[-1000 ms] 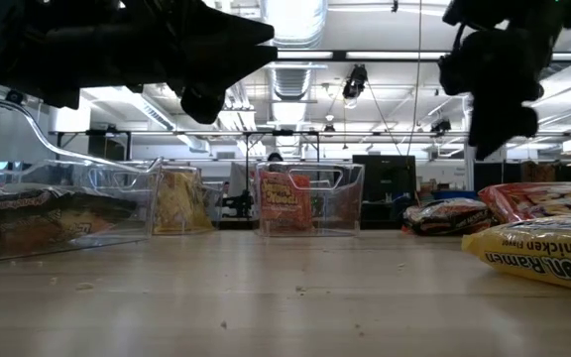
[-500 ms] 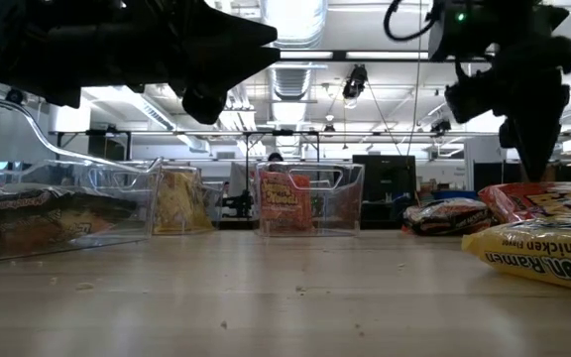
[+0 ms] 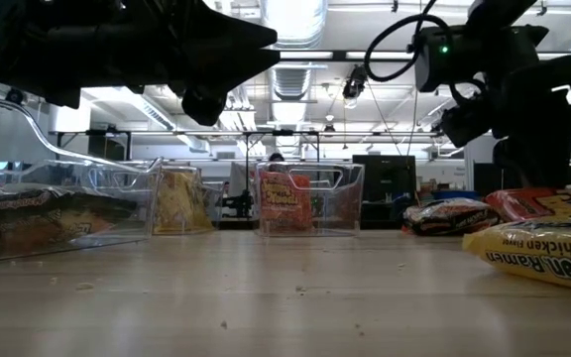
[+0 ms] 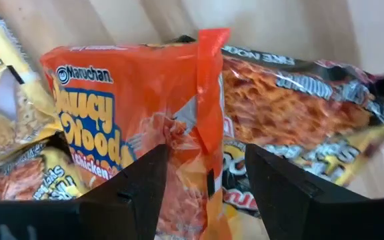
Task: Sort Maruchan noodles
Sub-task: Put the orange noodle pack into the top right transparent bin
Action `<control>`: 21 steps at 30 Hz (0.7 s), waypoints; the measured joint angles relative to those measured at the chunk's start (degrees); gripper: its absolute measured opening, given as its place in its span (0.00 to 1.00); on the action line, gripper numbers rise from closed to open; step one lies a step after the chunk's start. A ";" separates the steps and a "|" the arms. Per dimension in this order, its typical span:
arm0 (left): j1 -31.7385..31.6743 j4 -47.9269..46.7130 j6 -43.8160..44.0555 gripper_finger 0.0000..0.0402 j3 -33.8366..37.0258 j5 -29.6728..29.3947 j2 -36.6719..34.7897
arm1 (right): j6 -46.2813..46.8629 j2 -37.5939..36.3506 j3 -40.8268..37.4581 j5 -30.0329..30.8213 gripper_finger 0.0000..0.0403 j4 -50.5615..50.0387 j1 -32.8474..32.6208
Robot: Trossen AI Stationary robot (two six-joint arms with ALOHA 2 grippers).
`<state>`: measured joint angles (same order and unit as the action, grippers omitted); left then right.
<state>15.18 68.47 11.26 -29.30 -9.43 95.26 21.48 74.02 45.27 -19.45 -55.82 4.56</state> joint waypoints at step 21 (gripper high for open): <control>-0.45 -0.78 2.70 0.26 0.04 -2.77 0.04 | -1.55 2.14 0.57 -7.17 0.48 19.19 -0.02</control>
<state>14.73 67.69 13.96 -29.26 -12.21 95.31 19.93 76.16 45.84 -26.62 -36.63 4.54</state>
